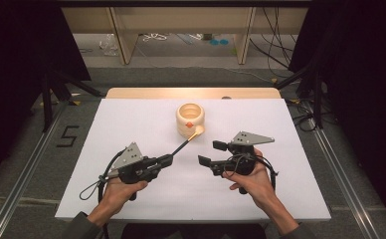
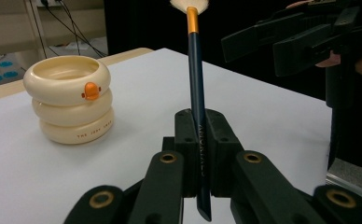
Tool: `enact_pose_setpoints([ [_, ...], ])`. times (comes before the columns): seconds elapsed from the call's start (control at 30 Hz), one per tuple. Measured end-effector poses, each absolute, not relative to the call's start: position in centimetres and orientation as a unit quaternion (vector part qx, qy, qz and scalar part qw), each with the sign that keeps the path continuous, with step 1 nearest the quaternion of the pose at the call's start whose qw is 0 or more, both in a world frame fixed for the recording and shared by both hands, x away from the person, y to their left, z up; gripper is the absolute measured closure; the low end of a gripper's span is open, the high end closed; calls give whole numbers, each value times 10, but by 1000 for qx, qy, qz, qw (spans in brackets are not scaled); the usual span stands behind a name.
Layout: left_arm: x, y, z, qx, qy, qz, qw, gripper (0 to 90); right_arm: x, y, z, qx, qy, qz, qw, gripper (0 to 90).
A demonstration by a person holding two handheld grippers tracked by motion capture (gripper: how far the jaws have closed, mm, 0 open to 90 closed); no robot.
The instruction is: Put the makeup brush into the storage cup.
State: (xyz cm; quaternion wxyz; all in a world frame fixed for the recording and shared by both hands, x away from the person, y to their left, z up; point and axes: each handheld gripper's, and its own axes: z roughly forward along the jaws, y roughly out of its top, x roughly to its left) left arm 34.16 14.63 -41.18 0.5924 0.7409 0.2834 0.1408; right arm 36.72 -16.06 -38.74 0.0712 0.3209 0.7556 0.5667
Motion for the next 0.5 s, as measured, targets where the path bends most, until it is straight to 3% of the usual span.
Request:
enact_pose_setpoints([
  [0.5, 335, 140, -413, 723, 271, 157, 616, 846, 370, -146, -382, 309, 732, 606, 42, 256],
])
